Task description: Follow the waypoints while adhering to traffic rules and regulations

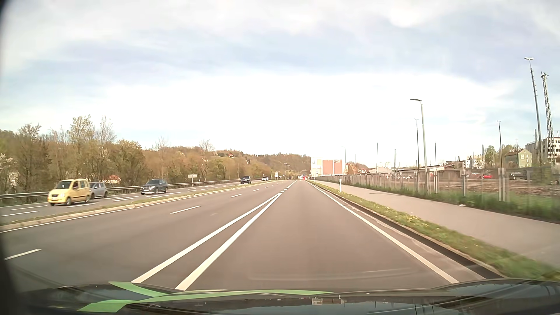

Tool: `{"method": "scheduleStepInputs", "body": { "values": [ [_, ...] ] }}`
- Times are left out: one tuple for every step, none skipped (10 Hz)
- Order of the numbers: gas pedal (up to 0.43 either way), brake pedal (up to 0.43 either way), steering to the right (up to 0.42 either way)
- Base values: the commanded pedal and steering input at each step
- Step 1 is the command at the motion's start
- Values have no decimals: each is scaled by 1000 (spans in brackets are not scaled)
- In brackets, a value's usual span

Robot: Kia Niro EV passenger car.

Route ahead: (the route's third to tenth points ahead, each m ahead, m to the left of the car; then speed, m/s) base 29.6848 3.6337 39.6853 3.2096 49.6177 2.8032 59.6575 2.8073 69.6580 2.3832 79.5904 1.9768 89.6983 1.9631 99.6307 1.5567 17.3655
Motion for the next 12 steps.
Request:
{"method": "scheduleStepInputs", "body": {
  "values": [
    [79,0,-3],
    [79,0,-3],
    [79,0,-3],
    [79,0,-3],
    [79,0,-3],
    [98,0,-3],
    [110,0,-3],
    [118,0,-4],
    [118,0,-5],
    [130,0,-8],
    [130,0,-10],
    [130,0,-11]
  ]
}}
